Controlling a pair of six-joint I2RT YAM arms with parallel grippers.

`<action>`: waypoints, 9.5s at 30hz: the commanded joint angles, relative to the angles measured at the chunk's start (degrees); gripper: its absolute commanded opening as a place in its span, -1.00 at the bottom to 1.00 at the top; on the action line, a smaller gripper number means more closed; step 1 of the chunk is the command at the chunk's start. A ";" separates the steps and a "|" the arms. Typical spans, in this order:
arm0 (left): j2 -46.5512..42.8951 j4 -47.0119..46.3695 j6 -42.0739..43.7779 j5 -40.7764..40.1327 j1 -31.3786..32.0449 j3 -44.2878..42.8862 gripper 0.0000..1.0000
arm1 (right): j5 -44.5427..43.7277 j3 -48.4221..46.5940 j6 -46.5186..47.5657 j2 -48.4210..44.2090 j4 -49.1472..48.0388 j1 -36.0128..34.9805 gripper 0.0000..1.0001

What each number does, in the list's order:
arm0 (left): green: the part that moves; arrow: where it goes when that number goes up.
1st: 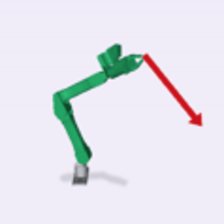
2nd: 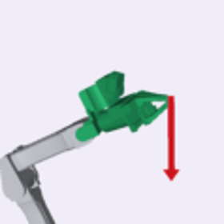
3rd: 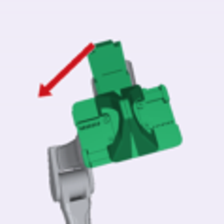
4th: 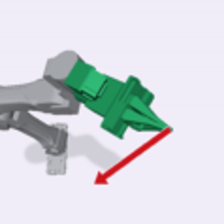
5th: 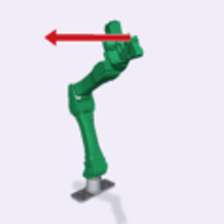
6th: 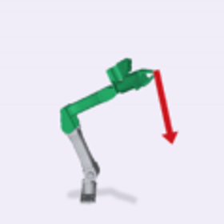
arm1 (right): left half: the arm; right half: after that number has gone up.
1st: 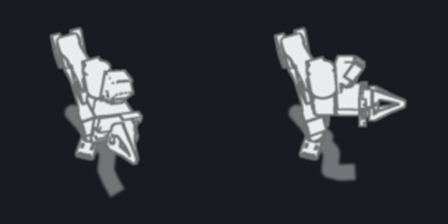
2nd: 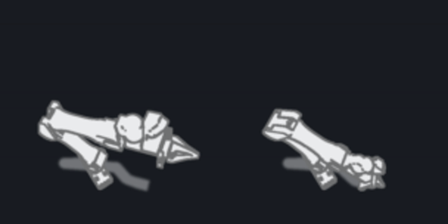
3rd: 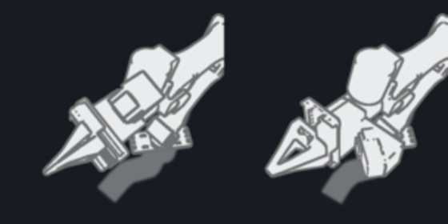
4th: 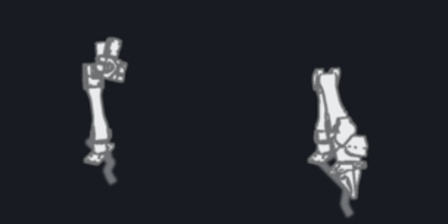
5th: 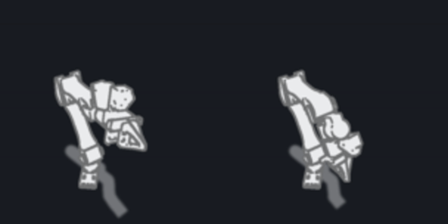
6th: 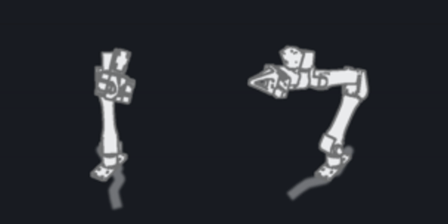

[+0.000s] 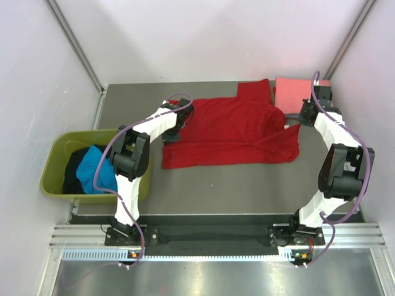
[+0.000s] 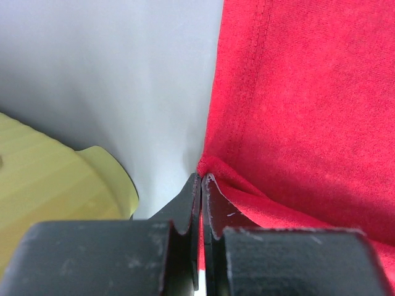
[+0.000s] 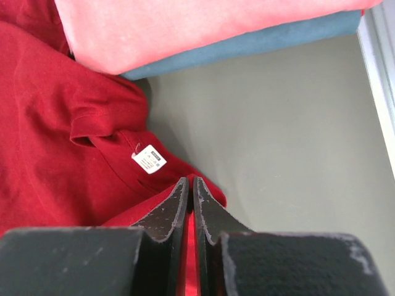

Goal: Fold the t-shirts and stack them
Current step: Fold the tshirt

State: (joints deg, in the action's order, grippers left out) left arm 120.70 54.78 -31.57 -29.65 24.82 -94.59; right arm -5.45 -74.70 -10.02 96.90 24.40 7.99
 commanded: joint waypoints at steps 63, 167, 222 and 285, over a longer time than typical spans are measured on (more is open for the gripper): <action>-0.91 -5.91 1.87 11.99 9.81 6.60 -0.43 | 2.38 32.51 -19.42 -15.35 -4.97 1.94 -0.19; -15.59 4.98 2.21 8.20 12.64 8.29 -0.26 | -4.76 10.17 -10.71 -13.67 20.62 1.06 -0.35; -23.58 3.75 5.38 13.13 10.16 18.74 -0.26 | 1.42 30.57 -31.47 -12.44 2.05 12.93 -0.44; -24.12 9.91 1.42 11.72 16.50 18.85 -0.31 | -2.90 30.14 -20.21 -30.27 15.59 20.75 -0.37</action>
State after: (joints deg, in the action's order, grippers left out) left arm 96.16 62.76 -34.30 -16.12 44.05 -70.24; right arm -6.70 -40.60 -31.57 69.76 37.91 28.32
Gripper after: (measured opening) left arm 0.347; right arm 0.306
